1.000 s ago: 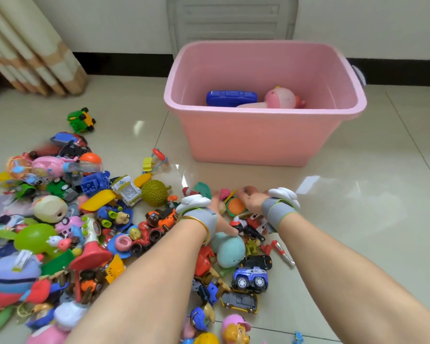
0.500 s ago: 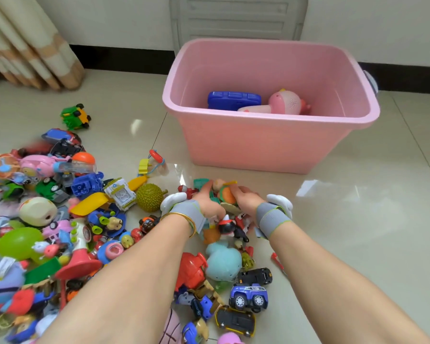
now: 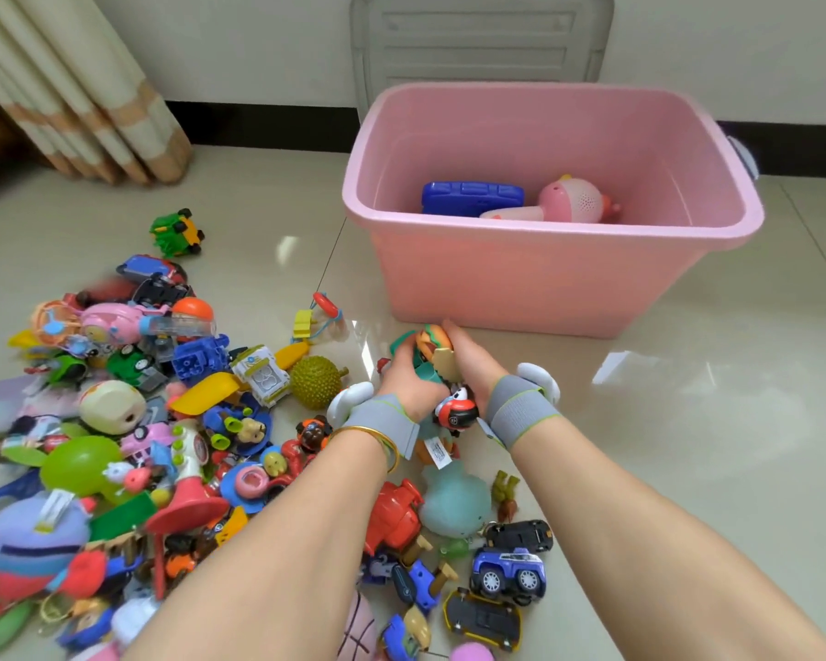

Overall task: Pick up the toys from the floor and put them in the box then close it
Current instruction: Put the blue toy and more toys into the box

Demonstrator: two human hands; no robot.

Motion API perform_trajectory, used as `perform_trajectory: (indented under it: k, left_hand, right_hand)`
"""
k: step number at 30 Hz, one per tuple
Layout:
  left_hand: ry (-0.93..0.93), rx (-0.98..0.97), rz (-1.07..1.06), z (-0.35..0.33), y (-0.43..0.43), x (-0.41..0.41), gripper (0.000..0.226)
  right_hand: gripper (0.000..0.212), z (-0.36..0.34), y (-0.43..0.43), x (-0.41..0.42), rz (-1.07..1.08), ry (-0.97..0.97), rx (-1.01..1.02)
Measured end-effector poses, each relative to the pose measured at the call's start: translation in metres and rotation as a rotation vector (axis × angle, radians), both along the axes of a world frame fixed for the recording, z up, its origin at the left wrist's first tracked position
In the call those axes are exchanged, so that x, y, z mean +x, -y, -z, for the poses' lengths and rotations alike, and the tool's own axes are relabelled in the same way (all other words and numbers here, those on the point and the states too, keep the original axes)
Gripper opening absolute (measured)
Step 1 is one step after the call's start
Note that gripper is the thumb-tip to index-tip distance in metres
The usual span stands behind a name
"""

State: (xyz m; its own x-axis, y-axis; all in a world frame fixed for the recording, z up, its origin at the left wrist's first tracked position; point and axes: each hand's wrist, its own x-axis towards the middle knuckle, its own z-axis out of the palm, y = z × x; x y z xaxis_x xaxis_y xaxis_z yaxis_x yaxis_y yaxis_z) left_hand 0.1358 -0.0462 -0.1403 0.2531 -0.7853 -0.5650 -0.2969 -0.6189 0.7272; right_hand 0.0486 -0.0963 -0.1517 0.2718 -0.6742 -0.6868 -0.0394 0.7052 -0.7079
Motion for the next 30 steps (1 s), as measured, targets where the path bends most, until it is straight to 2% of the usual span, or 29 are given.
perform_trajectory:
  k: [3, 6, 9, 16, 19, 23, 26, 30]
  left_hand:
    - [0.026, -0.06, -0.026, -0.018, -0.003, 0.021, 0.079]
    - [0.018, -0.201, -0.106, -0.042, -0.007, 0.05, 0.075]
    - [0.017, -0.316, -0.195, -0.075, -0.012, 0.074, 0.075]
    - [0.125, -0.651, -0.152, -0.165, 0.02, 0.105, 0.101]
    - [0.212, -0.718, -0.078, -0.205, 0.044, 0.092, 0.099]
    - [0.315, -0.797, 0.065, -0.244, 0.076, 0.048, 0.079]
    - [0.359, -0.806, 0.195, -0.243, 0.102, 0.008, 0.082]
    - [0.406, -0.74, 0.335, -0.207, 0.145, -0.045, 0.088]
  right_hand:
    - [0.046, -0.021, 0.003, 0.027, -0.02, 0.039, -0.1]
    - [0.047, -0.051, 0.002, 0.057, -0.124, 0.073, -0.168]
    - [0.037, -0.087, 0.003, 0.084, -0.181, 0.116, -0.25]
    - [0.04, -0.189, 0.025, 0.11, -0.138, 0.36, -0.435]
    - [0.04, -0.224, 0.04, 0.094, -0.043, 0.571, -0.479]
    - [0.043, -0.241, 0.067, 0.057, 0.125, 0.806, -0.498]
    - [0.045, -0.236, 0.083, 0.017, 0.246, 0.816, -0.546]
    - [0.049, -0.204, 0.107, -0.037, 0.457, 0.746, -0.545]
